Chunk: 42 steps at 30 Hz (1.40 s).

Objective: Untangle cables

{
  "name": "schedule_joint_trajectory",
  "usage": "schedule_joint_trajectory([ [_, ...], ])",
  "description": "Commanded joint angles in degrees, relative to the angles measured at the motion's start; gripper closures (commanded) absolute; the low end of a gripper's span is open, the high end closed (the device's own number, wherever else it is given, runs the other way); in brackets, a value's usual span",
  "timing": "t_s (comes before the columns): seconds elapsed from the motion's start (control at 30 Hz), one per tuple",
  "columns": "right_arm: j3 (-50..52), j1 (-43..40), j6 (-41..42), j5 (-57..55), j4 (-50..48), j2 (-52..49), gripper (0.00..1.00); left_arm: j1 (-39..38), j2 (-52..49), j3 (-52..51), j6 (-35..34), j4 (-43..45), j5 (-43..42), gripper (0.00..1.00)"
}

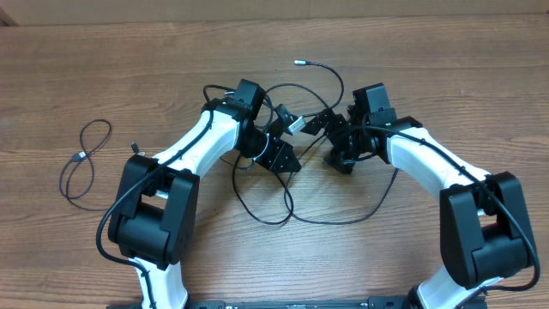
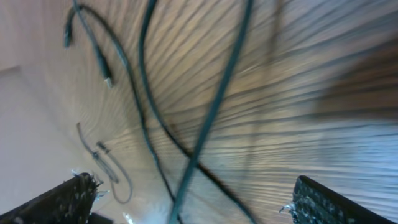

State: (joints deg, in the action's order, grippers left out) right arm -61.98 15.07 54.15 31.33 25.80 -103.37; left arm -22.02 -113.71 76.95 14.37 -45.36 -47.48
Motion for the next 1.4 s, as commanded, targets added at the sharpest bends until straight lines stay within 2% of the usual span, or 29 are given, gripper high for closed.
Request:
schedule_joint_trajectory([
  [0.0, 0.2, -3.0, -3.3, -3.9, 2.5, 0.0, 0.0, 0.3, -0.5, 0.1, 0.9, -0.5, 2.8, 0.96],
  [0.23, 0.2, -12.3, -4.2, -11.2, 11.6, 0.0, 0.0, 0.2, -0.5, 0.1, 0.2, -0.3, 10.3, 0.96],
  [0.4, 0.2, -17.9, -10.6, -16.3, 14.4, 0.0, 0.0, 0.2, -0.5, 0.1, -7.9, 1.3, 17.8, 0.96],
  [0.47, 0.2, -19.3, -11.0, -19.6, 16.0, 0.0, 0.0, 0.2, -0.6, 0.1, -8.7, 1.5, 19.5, 0.96],
  [0.67, 0.2, -21.3, -11.0, -28.3, 21.1, 0.0, 0.0, 0.2, -0.6, 0.0, -10.3, 1.3, 19.6, 0.96],
  [0.87, 0.2, -21.2, -11.0, -26.9, 19.9, 0.0, 0.0, 0.2, -0.4, 0.9, -16.0, 1.0, 19.4, 0.96],
  [1.03, 0.1, -21.2, -11.0, -22.7, 19.5, 0.0, 0.0, 0.1, 2.3, 7.5, -16.2, -4.6, 19.4, 0.96],
  [1.2, 0.1, -21.2, -11.0, -22.7, 18.2, 0.0, 0.0, 0.1, 8.7, 20.7, -16.1, -12.9, 22.9, 0.96],
  [1.37, 0.1, -21.2, -11.0, -22.7, 18.2, 0.0, 0.0, 0.2, 15.2, 29.7, -17.2, -14.0, 27.8, 0.96],
])
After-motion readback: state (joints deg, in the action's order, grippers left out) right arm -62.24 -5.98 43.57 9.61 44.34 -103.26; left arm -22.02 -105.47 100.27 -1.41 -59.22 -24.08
